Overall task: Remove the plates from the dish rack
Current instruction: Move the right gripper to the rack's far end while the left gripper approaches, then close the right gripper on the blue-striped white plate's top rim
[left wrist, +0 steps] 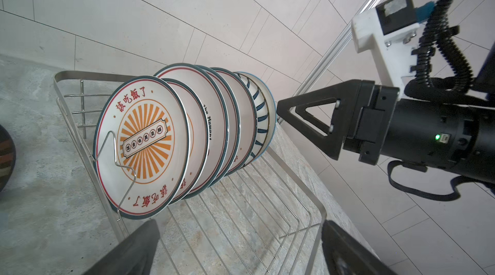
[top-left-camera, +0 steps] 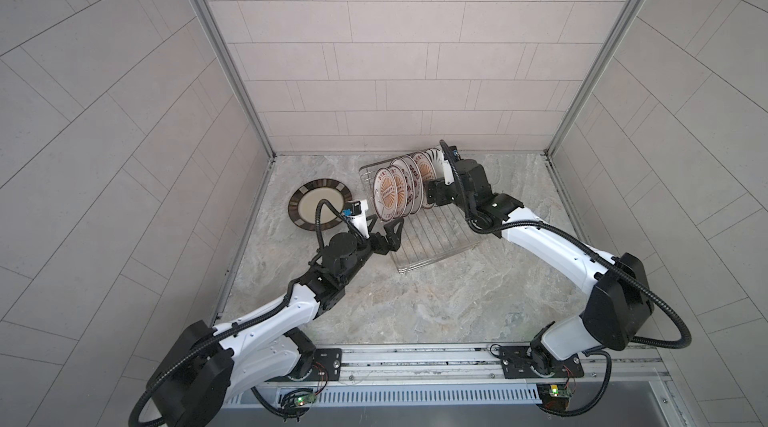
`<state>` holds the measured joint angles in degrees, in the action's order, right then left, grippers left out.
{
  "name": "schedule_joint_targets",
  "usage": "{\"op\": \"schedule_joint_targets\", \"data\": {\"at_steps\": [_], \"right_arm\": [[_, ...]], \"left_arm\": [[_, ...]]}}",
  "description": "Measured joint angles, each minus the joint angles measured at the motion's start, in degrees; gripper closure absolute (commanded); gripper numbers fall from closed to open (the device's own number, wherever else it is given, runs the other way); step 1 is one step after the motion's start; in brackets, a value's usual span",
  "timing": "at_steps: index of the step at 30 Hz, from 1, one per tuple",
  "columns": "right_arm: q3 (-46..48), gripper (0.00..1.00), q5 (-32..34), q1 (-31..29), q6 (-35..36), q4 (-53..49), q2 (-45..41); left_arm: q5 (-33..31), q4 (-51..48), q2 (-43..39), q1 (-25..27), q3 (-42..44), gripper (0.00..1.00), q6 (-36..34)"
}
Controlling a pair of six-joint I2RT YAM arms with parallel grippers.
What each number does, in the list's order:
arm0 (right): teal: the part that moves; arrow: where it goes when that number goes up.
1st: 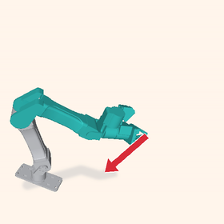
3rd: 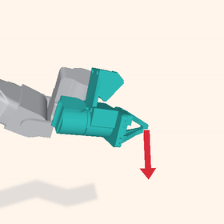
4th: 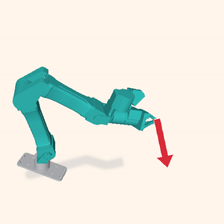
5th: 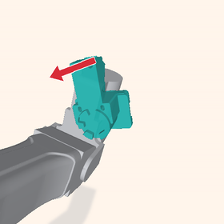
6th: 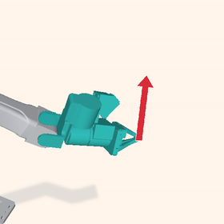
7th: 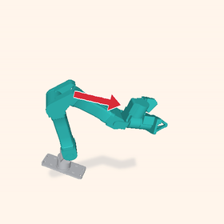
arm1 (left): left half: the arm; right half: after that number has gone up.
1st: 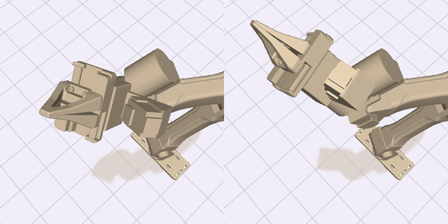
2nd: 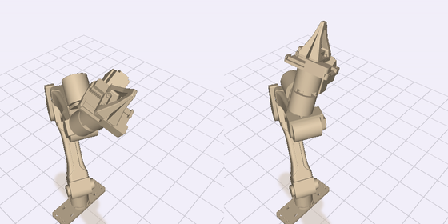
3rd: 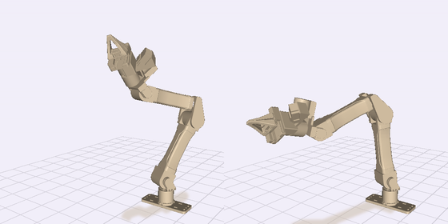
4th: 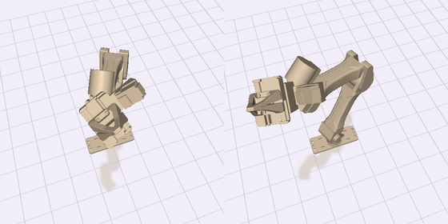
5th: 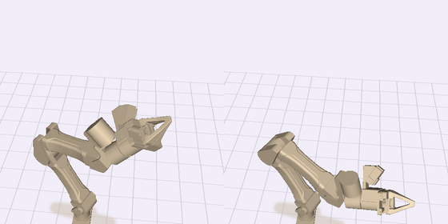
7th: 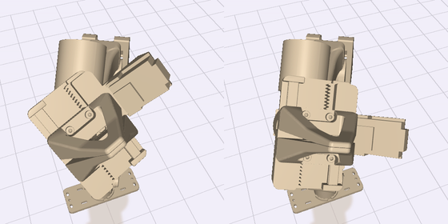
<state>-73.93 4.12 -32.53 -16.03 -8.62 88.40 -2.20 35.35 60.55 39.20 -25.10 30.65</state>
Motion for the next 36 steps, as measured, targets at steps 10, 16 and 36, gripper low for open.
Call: {"op": "schedule_joint_targets", "data": {"at_steps": [10, 16, 36], "right_arm": [[-7.91, 0.30, 5.33, -1.18, 1.77, -6.25, 6.62], [-7.82, 0.42, 8.15, 0.20, 2.51, -7.48, 6.64], [-8.11, 0.59, 2.51, 2.95, 3.19, -7.39, 8.31]], "left_arm": [[0.31, 2.84, 0.26, 0.00, 1.70, 0.00, -0.66], [0.92, 3.91, 0.76, 0.15, 2.19, 0.00, -0.52], [0.48, 6.49, 0.46, 0.83, 4.17, 0.00, -0.52]]}}
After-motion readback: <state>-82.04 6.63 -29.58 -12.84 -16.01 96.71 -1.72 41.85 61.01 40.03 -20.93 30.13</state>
